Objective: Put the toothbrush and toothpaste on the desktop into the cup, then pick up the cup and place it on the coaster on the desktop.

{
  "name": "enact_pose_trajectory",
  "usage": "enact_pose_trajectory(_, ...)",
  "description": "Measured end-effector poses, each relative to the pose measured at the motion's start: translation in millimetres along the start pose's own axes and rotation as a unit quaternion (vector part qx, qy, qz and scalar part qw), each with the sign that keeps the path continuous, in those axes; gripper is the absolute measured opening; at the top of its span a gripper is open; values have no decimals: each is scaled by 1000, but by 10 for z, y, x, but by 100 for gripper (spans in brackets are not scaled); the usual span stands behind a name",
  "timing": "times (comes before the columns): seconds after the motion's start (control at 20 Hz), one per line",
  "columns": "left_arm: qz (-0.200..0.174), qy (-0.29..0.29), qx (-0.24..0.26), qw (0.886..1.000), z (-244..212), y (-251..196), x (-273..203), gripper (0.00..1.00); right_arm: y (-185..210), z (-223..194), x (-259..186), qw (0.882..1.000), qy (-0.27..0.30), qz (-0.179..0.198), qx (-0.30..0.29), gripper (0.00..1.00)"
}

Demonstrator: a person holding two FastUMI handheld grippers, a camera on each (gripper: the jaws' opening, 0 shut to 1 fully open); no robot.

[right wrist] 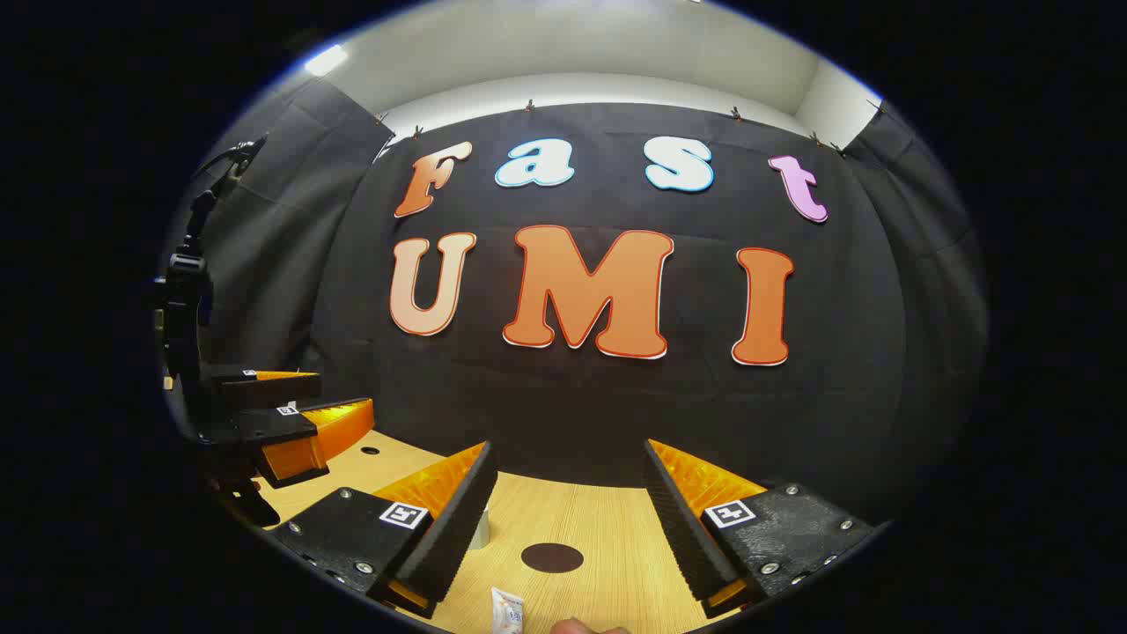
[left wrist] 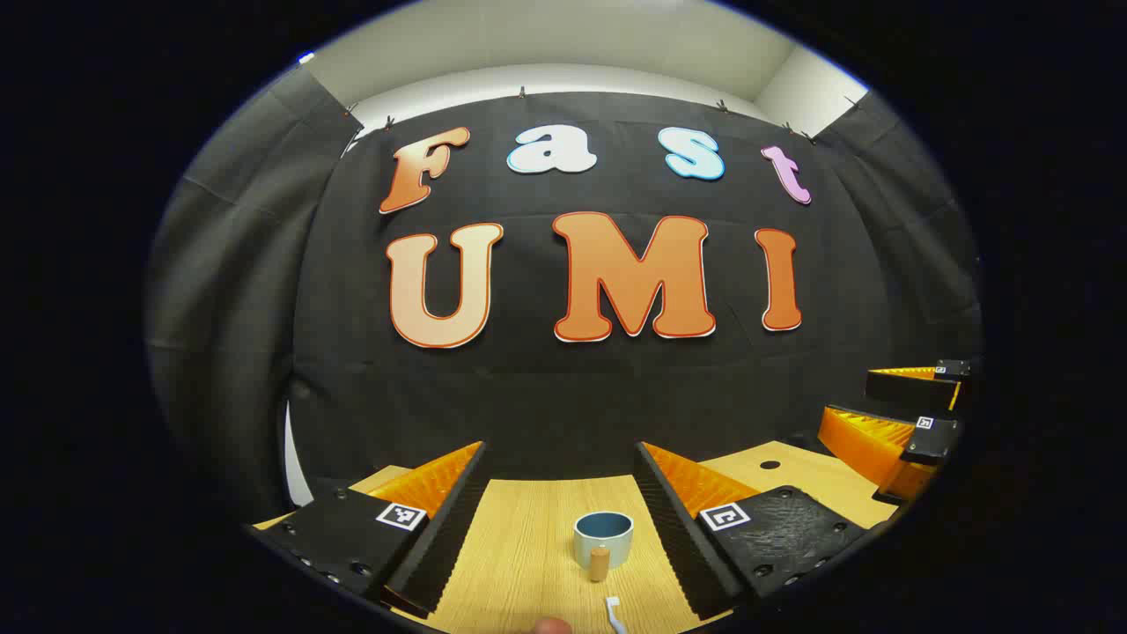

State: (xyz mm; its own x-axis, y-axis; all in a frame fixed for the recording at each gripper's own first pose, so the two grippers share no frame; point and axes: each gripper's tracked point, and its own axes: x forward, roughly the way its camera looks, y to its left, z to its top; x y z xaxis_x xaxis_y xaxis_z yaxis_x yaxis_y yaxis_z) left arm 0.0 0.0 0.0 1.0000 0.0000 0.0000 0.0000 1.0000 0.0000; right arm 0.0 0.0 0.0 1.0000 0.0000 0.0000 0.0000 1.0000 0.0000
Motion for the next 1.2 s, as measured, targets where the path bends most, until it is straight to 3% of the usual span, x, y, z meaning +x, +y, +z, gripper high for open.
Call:
enact_pose_trajectory(0.8,7,8,3,1000,-24,63,-6,96,9,-64,25,1000,13,4,10,98)
enact_pose_trajectory(1.2,-7,87,2,996,-373,-56,22,96,-147,-380,8,997,80,-4,5,98)
